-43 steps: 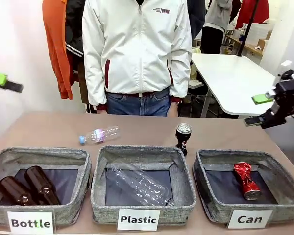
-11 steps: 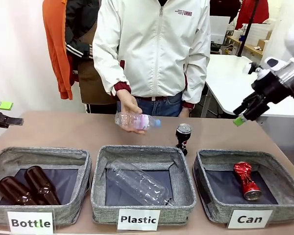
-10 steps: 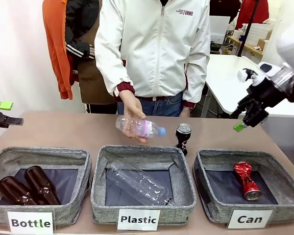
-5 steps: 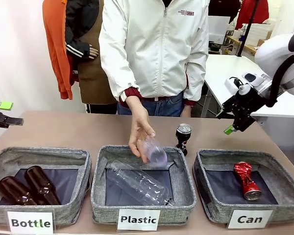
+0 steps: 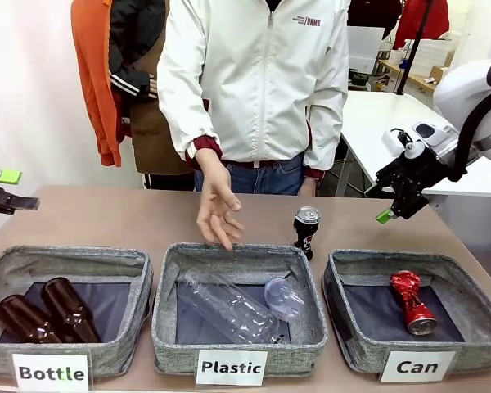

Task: Sort the can waste into the basket.
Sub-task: Pick up the can waste from the table and place it in the right Fabric basket.

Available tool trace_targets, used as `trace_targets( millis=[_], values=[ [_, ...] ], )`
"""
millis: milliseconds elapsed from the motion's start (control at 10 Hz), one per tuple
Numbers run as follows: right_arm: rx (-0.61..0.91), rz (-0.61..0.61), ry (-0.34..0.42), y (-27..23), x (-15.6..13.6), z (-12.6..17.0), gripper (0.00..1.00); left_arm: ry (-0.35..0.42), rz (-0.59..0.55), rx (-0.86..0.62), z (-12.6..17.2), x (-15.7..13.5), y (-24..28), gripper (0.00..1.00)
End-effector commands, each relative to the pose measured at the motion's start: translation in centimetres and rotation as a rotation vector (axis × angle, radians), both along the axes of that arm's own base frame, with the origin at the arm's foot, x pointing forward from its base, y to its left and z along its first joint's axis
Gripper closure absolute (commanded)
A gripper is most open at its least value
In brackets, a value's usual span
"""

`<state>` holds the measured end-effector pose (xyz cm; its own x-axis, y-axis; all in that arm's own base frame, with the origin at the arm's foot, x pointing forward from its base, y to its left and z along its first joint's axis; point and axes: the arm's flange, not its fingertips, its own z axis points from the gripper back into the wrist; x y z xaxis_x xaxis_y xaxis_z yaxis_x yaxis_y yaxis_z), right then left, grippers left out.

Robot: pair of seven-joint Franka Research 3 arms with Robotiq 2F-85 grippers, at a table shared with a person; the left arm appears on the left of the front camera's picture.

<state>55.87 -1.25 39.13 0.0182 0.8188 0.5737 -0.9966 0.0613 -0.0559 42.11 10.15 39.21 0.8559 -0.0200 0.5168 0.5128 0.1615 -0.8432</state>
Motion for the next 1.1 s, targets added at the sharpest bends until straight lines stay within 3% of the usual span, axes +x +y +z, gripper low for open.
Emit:
trace_targets(
  millis=[0,400,1000],
  values=[
    [0.032,0.022,-0.031,1.0,-0.3,-0.6,0.00,-0.001,-0.005,0.011,0.3,-0.2,-0.1,0.00],
    [0.070,0.084,-0.020,4.8,2.4,-2.2,0.00,-0.001,-0.005,0.011,0.3,-0.2,-0.1,0.00],
    [-0.030,0.251,0.152,10.9,5.9,-6.4,0.00,-0.001,-0.005,0.011,0.3,-0.2,-0.1,0.00]
  ],
)
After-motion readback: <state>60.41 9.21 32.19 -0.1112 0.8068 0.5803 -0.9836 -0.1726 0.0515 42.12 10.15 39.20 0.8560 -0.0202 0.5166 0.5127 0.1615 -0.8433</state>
